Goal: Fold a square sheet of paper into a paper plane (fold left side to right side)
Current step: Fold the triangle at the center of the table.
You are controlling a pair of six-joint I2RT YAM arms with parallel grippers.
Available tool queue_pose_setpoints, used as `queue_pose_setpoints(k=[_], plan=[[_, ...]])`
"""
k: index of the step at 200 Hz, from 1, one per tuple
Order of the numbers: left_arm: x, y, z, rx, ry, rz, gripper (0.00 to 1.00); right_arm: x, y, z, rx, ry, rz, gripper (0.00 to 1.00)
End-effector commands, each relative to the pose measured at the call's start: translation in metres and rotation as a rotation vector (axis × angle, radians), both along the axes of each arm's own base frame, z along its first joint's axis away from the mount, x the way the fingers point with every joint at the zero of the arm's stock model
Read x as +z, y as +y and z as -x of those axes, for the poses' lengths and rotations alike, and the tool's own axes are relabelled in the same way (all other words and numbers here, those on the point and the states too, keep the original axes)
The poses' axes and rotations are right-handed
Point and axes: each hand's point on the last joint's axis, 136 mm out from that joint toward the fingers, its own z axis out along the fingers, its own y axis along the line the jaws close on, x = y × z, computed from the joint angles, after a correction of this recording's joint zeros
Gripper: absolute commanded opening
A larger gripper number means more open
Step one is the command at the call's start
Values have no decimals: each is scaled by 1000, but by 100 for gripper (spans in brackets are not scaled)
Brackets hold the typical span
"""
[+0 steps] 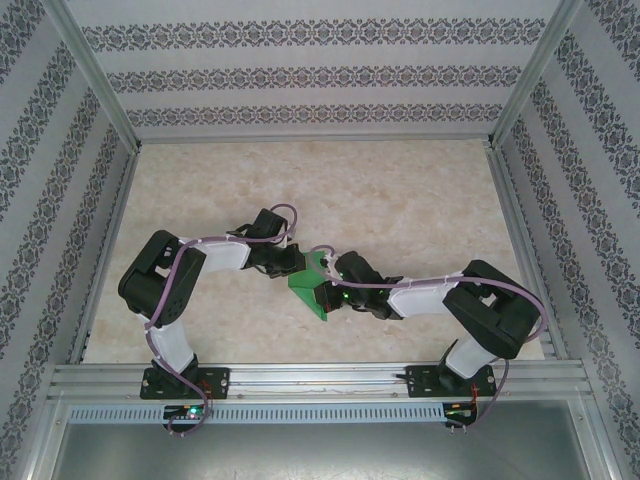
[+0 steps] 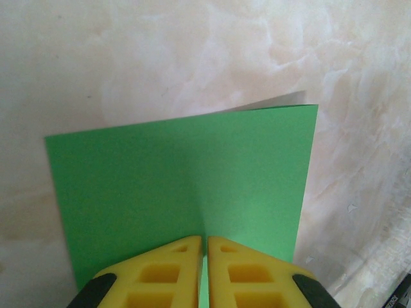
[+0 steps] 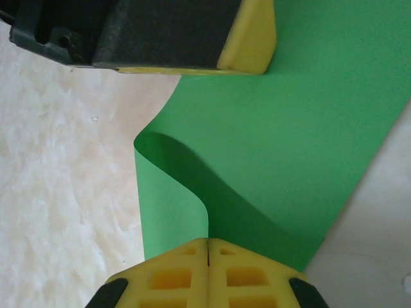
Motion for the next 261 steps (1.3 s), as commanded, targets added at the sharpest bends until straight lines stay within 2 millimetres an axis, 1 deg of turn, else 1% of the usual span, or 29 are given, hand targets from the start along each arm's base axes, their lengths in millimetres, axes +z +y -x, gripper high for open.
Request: queue_pose_setpoints(k=[1,65,162,225,261], plan=[[-21,11,7,7,34,-65,11,0,-1,-9,-7,-15,18,0],[-22,10,7,5,35,-65,11,-1,-3,-14,-13,-13,24,0],[-22,10,7,3,39,-66,11,-7,-8,-16,-30,-3,47,0],[-24,11,8,4,43,-68,11,-1,-12,-14,-27,-19,44,0],[-23,11,8,4,40,-69,11,7,-4,-11,25,-35,7,0]])
